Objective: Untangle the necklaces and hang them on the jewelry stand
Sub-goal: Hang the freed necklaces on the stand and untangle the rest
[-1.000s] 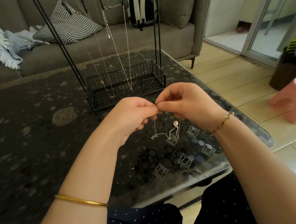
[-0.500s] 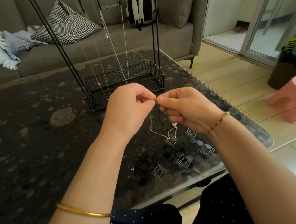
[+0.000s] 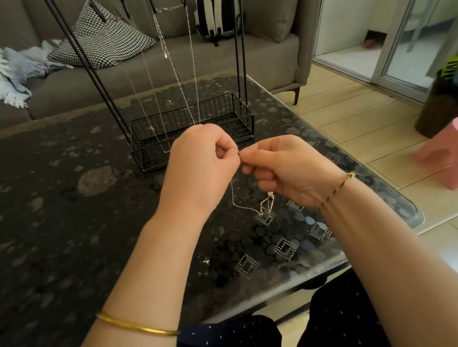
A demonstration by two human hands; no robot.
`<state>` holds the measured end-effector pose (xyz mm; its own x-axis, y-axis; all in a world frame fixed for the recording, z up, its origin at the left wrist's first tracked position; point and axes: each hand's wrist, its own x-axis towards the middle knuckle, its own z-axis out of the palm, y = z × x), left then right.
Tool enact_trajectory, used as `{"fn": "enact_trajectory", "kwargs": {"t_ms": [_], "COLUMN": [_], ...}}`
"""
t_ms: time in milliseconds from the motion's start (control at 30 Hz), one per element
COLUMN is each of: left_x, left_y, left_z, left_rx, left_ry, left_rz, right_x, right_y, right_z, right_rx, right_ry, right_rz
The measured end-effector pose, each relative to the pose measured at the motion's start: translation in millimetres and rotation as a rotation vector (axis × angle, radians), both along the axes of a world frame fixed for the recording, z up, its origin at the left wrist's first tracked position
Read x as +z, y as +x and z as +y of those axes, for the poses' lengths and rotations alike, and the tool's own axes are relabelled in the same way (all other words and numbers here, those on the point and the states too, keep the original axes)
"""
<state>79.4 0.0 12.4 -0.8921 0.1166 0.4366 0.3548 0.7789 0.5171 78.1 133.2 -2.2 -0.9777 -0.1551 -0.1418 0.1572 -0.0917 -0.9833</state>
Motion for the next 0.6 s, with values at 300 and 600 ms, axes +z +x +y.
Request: {"fn": "enact_trajectory", "kwargs": {"t_ms": [300,600], "left_x": [2.0,1.7], "left_y": [1.6,-0.5], "left_z": [0.2,0.4], "left_rx": [-0.022,-0.045], "left_ry": [-0.020,-0.116], "left_rz": [0.012,0.074], "right_x": [-1.0,-1.3], "right_y": [0.5,1.4], "right_z": [-0.7,-1.8], "right_rx": [-0.015,-0.039], "right_ry": [0.031,0.107], "right_rz": [0.045,0.082]}}
